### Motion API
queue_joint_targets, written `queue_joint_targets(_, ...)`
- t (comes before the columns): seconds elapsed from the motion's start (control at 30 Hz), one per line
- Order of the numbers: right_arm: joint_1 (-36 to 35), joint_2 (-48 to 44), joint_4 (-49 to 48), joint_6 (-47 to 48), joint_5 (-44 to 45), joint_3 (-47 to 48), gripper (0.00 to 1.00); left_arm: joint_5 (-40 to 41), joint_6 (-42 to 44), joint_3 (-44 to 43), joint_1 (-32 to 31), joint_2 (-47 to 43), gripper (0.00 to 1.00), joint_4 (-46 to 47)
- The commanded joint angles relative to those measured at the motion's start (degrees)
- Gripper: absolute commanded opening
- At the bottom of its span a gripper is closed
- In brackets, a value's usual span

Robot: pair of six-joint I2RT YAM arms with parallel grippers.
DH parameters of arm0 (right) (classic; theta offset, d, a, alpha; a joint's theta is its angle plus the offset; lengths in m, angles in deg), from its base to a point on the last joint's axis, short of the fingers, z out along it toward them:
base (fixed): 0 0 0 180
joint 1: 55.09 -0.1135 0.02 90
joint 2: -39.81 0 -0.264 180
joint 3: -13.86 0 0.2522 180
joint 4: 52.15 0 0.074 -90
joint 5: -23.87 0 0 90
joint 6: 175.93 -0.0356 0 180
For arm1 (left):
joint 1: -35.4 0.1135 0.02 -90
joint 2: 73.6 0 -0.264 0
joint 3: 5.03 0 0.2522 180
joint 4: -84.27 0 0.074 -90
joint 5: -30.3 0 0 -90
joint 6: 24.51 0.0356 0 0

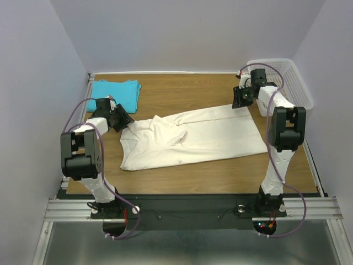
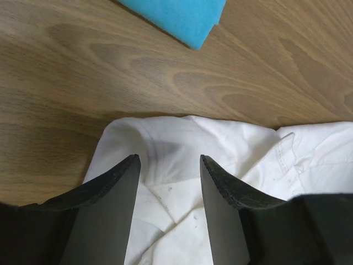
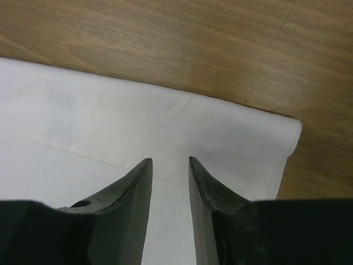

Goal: Fold and stack the t-shirts
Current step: Fold the tshirt

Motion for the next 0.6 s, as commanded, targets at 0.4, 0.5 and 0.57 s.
queue_joint_targets(0.4,-0.6,4.9,-1.6,-1.3,5.4,3.3,0.37,-6.6,1.8,-4.3,0.1,3.8,0.25,1.0)
queue_joint_targets(0.5,-0.5,5.1,-1.6,-1.0,5.9,3.0,0.37,-7.2,2.0,-4.8,0.2,4.6,0.12,1.0)
queue_joint_targets(0.57,-0.5,5.4,-1.6,-0.7,6.2,2.7,0.37,-7.3,2.2,-5.5,0.7,5.2,0.05,0.7)
